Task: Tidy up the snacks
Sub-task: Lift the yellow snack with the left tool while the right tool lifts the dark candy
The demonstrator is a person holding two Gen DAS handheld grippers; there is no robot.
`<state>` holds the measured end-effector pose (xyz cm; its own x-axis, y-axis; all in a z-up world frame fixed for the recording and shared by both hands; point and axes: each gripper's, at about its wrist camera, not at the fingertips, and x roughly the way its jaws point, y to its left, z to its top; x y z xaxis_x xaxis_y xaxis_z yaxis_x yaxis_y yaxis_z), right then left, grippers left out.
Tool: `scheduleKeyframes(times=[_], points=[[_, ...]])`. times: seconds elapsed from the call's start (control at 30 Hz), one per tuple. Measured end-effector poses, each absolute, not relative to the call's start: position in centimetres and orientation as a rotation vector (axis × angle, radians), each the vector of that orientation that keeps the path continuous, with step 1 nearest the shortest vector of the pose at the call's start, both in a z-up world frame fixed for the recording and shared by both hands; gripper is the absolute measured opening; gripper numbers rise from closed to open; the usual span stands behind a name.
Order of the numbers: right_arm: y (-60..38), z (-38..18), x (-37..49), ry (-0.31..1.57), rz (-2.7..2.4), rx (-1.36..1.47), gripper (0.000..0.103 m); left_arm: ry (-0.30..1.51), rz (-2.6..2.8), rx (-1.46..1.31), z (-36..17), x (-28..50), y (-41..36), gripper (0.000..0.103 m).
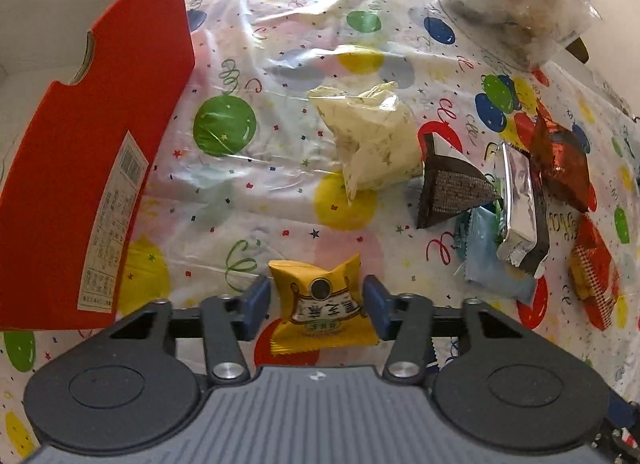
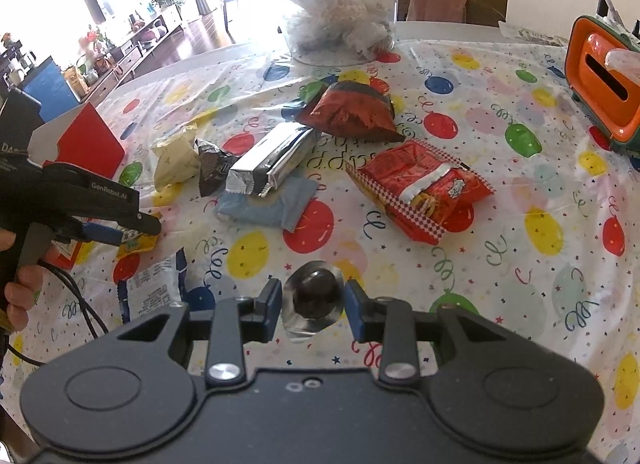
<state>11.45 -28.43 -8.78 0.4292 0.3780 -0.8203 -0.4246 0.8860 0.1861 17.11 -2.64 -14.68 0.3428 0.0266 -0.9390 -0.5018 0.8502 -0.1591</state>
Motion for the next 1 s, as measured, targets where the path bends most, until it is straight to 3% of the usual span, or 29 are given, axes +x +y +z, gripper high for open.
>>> scheduleKeyframes(times=[0.3, 0.37, 0.53, 0.77, 0.83, 1.0], points=[[-28.0, -8.1, 11.2, 1.000, 0.500, -0.052, 0.033, 1.139, 0.302, -0.454, -13.7, 15.9, -2.1, 0.031], [-27.6, -7.6, 11.0, 0.992, 0.506, -0.051, 0.033, 1.133, 0.283, -0.444, -12.8, 15.4, -1.9, 0.020], [-26.1, -6.3, 10.5, 0.958, 0.521, -0.060, 0.033, 1.081, 0.208, -0.415, -10.7, 13.9, -1.1, 0.016], [-24.4, -5.9, 9.8, 0.948, 0.508, -0.054, 0.033, 1.136, 0.200, -0.481, -11.7, 14.8, 0.9, 0.017], [-24.5, -5.8, 9.5, 0.948, 0.504, -0.046, 0.033, 1.148, 0.209, -0.477, -12.1, 15.3, 0.9, 0.021], [-25.4, -6.1, 9.2, 0.958, 0.485, -0.036, 0.033, 1.163, 0.234, -0.426, -13.1, 16.2, -0.6, 0.056]])
